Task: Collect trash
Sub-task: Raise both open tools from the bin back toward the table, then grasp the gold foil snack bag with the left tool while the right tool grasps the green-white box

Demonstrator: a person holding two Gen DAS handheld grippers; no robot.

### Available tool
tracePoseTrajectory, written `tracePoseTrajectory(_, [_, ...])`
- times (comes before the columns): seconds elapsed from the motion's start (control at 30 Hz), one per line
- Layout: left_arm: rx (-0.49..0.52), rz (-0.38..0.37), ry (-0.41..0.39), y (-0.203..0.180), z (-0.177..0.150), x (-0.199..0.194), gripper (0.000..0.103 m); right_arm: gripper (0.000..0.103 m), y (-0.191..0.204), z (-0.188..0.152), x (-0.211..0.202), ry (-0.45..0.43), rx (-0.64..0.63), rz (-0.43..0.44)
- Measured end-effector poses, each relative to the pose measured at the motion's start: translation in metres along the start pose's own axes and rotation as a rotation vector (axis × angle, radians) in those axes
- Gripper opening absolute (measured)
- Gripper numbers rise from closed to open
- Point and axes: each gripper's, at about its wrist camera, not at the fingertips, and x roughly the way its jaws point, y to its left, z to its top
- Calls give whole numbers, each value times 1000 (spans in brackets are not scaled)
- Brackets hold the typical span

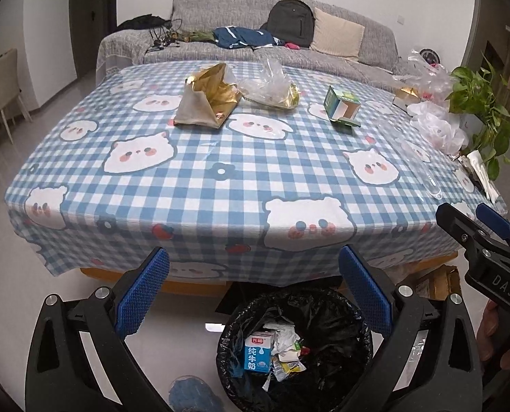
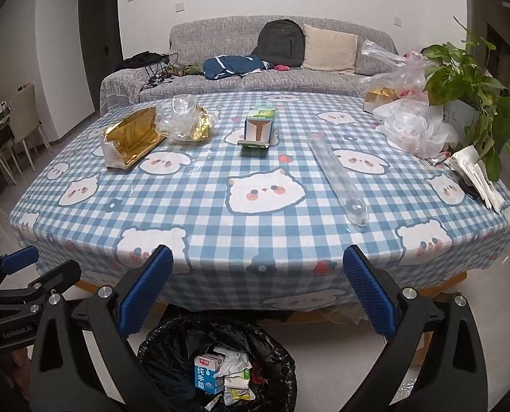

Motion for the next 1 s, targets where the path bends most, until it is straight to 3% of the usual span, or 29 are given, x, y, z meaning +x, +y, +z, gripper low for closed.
tracePoseTrajectory(0.5, [23,-11,-29,13,63,19,97,95,7,48,39,-3,-14,1])
tracePoseTrajectory(0.67, [-28,-26,-11,28,80,39,97,95,3,62,61,16,15,17])
tracePoseTrajectory(1.0, [-34,-2,6,46,123,83,97,95,3,93,110,32,9,-27])
